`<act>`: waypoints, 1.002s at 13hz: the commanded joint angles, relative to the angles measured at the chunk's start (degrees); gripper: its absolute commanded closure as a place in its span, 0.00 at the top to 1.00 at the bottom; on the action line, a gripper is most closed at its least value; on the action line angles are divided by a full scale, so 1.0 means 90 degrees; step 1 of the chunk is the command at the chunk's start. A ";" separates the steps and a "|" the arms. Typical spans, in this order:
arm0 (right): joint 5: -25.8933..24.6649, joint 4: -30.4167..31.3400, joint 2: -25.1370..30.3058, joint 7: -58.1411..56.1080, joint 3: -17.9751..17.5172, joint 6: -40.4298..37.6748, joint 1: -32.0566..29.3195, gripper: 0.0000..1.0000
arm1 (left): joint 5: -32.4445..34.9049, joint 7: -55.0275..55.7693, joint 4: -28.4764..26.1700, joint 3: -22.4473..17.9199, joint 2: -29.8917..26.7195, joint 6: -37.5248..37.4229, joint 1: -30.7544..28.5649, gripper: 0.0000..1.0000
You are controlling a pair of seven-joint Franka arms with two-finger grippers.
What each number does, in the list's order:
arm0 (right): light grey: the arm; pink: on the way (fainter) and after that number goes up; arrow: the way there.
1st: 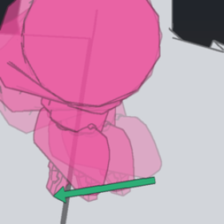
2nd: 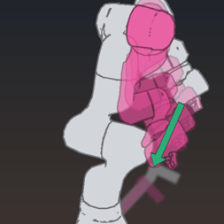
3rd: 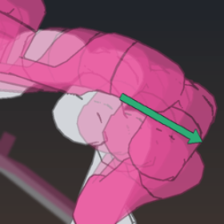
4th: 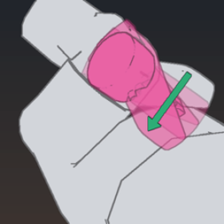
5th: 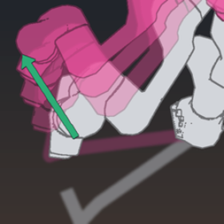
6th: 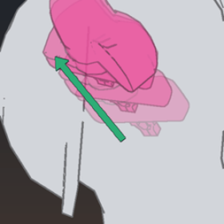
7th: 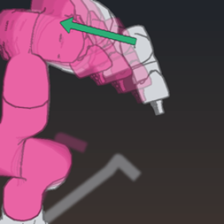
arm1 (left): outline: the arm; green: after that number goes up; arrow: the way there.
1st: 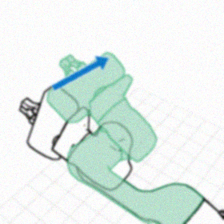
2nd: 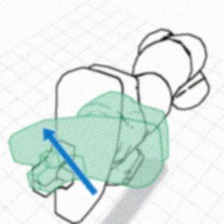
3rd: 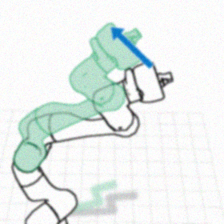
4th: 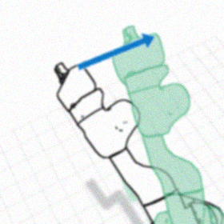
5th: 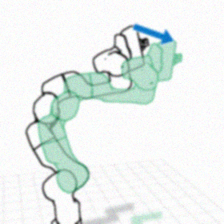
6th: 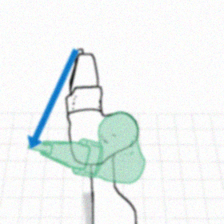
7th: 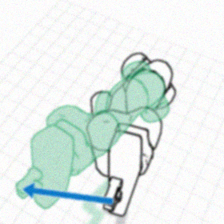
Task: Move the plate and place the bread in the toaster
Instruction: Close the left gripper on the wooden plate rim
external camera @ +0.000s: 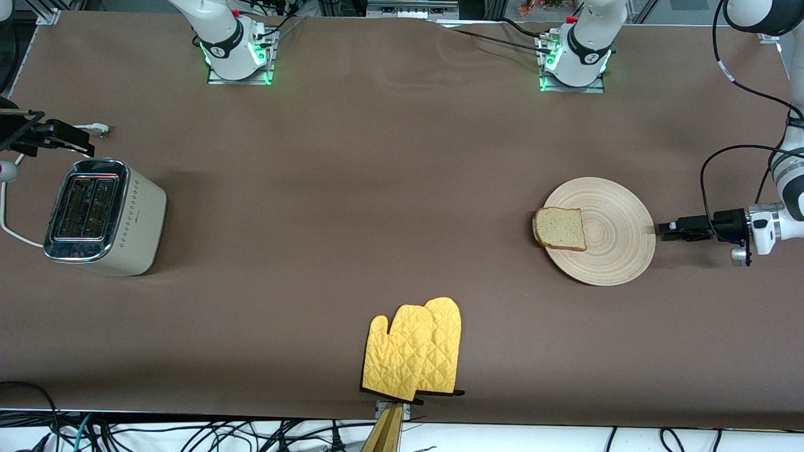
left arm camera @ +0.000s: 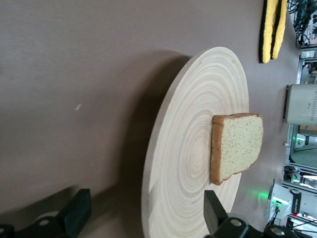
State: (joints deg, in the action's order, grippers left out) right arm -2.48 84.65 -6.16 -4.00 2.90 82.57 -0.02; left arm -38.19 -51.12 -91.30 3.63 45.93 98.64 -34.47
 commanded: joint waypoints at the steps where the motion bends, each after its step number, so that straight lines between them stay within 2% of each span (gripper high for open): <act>1: 0.0051 -0.0040 0.0020 -0.0004 -0.0020 -0.0004 -0.0037 1.00 | -0.0239 -0.0248 0.0105 0.0201 0.0199 -0.0120 -0.0056 1.00; 4: 0.0100 -0.0040 0.0020 -0.0004 -0.0020 -0.0004 -0.0037 1.00 | -0.0288 -0.0345 0.0027 0.0221 0.0258 -0.0120 -0.0037 0.99; 6: 0.0100 -0.0040 0.0010 -0.0004 -0.0020 -0.0004 -0.0037 1.00 | -0.0278 -0.0735 -0.0061 0.0221 0.0287 -0.0120 -0.0037 0.86; 8: 0.0100 -0.0040 0.0011 -0.0004 -0.0020 -0.0004 -0.0037 1.00 | -0.0268 -0.0940 -0.0178 0.0221 0.0288 -0.0120 -0.0027 0.57; 9: 0.0100 -0.0040 0.0020 -0.0004 -0.0020 -0.0004 -0.0037 1.00 | -0.0249 -0.0951 -0.0178 0.0221 0.0288 -0.0120 -0.0017 0.54; 11: 0.0100 -0.0040 0.0020 -0.0004 -0.0020 -0.0014 -0.0037 1.00 | -0.0171 -0.0932 -0.0188 0.0221 0.0288 -0.0091 0.0002 0.53; 13: 0.0100 -0.0040 0.0020 -0.0004 -0.0020 -0.0004 -0.0037 1.00 | -0.0171 -0.0932 -0.0227 0.0212 0.0346 -0.0071 0.0012 0.36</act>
State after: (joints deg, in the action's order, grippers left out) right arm -2.31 84.65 -6.16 -4.00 2.90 82.57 -0.02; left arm -39.11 -57.75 -92.63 5.58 48.86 97.87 -34.41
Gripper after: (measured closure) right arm 0.000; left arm 0.546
